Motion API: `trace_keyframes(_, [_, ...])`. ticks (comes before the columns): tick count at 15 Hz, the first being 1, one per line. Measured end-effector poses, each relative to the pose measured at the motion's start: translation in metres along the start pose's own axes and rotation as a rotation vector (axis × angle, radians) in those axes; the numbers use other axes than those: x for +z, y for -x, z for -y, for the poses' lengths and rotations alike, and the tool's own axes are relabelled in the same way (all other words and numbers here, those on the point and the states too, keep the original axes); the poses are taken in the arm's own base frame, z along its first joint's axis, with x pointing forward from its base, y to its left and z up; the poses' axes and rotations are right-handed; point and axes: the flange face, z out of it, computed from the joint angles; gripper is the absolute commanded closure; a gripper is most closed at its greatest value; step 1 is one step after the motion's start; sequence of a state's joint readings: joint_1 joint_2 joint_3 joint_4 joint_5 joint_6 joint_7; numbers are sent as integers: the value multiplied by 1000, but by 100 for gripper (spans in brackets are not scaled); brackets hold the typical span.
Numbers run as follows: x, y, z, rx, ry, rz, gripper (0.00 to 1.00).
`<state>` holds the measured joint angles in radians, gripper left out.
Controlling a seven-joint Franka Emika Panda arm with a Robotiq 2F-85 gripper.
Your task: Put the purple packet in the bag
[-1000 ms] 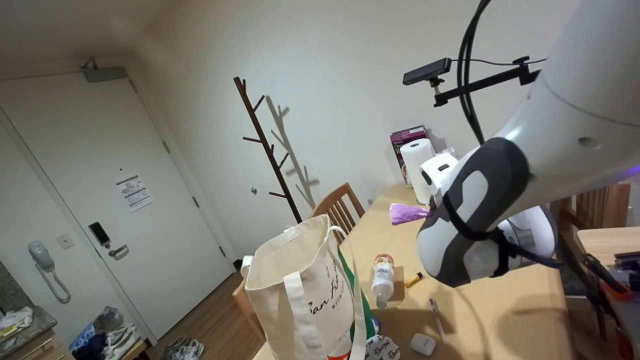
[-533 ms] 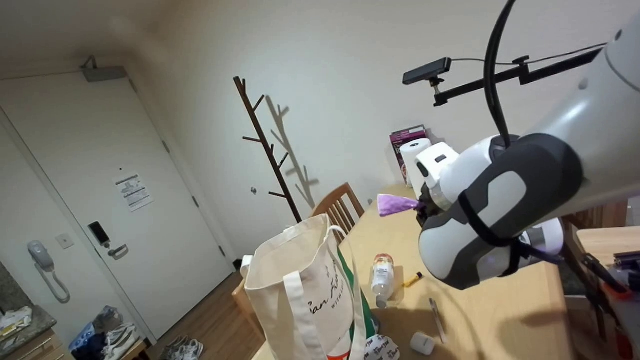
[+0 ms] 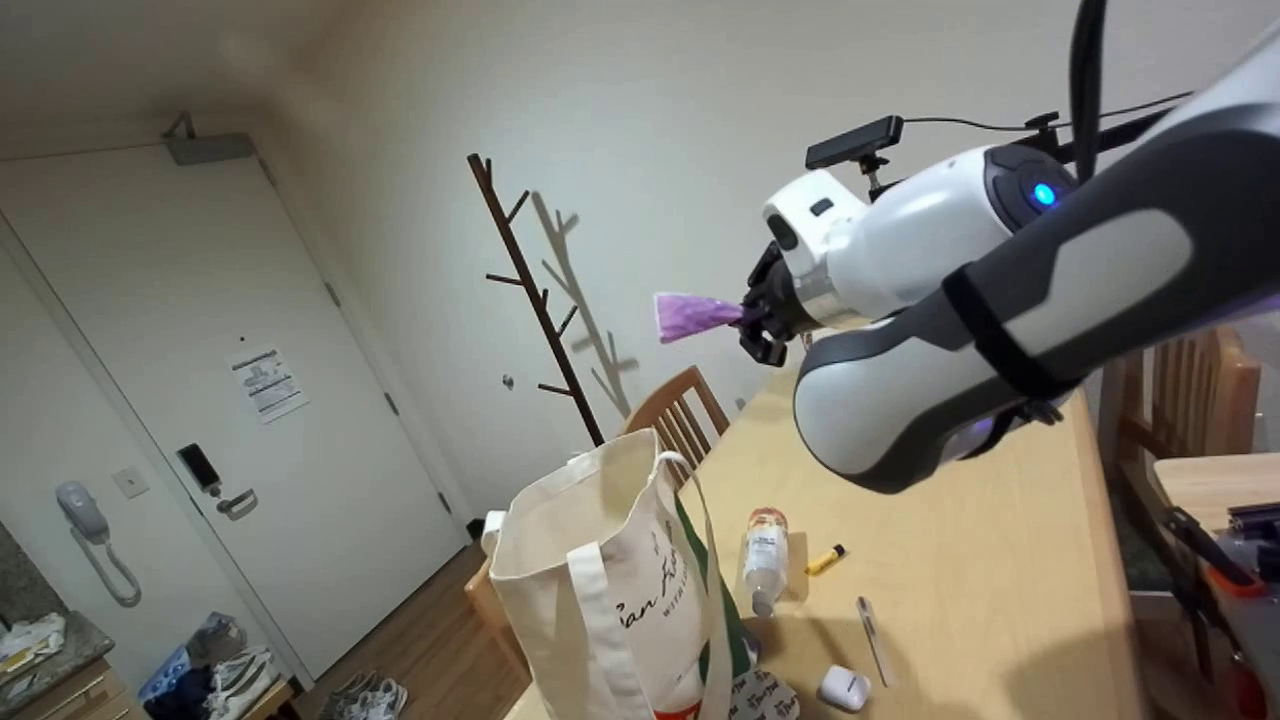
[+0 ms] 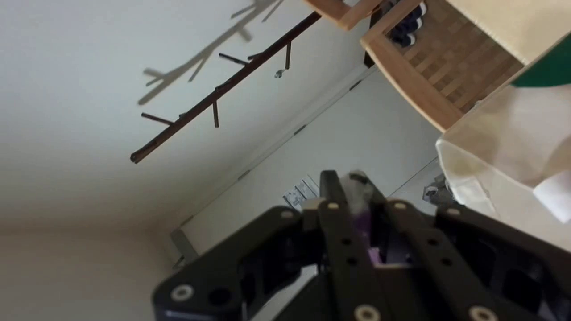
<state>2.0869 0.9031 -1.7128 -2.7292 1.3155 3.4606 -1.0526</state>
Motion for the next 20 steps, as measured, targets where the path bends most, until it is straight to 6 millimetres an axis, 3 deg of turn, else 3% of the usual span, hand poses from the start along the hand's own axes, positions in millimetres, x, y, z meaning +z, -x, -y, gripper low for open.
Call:
trace_keyframes(3, [7,-46,-17,-73,18,-79,89])
trace_keyframes(5, [8,-43,-15,-76,13,-70,89])
trace_keyframes(6, [8,-40,-14,-80,11,-66,97])
trace_keyframes(9, [8,-45,-12,-102,8,-79,97])
trace_keyframes(11, [7,-69,-8,-155,2,-132,97])
trace_keyframes(14, [7,-132,-10,-247,-6,-251,97])
trace_keyframes(17, [22,-172,-16,-259,-50,-314,97])
trace_keyframes(20, [55,-169,-15,-218,-163,-299,97])
